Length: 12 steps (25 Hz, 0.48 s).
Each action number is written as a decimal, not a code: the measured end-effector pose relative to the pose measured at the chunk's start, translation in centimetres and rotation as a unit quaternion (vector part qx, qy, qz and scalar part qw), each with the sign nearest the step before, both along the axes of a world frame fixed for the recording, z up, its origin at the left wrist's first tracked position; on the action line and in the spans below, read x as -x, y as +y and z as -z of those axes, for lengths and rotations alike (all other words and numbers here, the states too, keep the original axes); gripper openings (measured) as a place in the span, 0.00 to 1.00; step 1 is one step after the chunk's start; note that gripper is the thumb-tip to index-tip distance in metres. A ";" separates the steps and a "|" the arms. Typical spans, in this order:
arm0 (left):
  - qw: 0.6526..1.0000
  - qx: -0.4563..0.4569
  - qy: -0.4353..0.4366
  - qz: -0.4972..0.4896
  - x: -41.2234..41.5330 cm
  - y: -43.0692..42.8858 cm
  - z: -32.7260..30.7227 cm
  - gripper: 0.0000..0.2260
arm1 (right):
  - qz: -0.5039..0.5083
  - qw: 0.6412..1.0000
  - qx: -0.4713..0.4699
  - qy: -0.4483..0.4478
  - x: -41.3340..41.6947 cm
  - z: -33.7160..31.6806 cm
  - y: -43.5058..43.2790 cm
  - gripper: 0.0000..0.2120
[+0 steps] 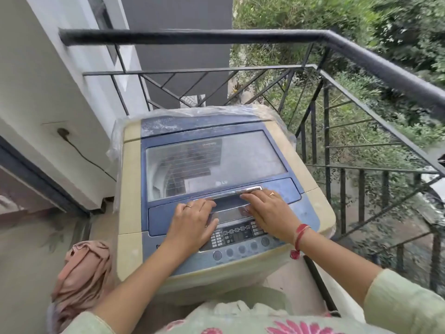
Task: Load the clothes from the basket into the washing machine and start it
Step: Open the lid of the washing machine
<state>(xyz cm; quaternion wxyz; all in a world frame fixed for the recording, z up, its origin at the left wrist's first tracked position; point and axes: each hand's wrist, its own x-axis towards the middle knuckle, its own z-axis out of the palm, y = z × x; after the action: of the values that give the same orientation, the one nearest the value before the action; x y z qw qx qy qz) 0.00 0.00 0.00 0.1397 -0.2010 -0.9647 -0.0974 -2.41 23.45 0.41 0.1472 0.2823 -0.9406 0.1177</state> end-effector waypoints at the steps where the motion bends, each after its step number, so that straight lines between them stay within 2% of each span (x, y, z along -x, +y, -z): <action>1: 1.000 0.017 -0.004 -0.005 -0.1 0.1 0.1 0.15 | -0.006 1.000 -0.023 0.007 0.1 0.0 0.0 0.16; 4: 0.998 0.043 -0.033 -0.016 -0.2 0.0 0.1 0.17 | -0.008 0.998 -0.063 -0.005 0.3 0.0 0.2 0.17; 8: 0.995 0.028 -0.089 -0.022 -0.1 0.0 -0.9 0.25 | -0.014 0.995 -0.088 -0.046 0.5 0.0 0.5 0.18; 12: 0.995 -0.019 -0.100 0.005 0.0 -0.6 -2.6 0.20 | -0.017 0.999 -0.040 -0.026 0.6 -1.7 0.3 0.22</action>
<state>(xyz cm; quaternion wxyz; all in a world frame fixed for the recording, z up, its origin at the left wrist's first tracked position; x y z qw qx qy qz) -0.04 -0.59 2.56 0.0457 -0.1925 -0.9708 -0.1359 -3.03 23.77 2.12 0.1093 0.3009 -0.9431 0.0898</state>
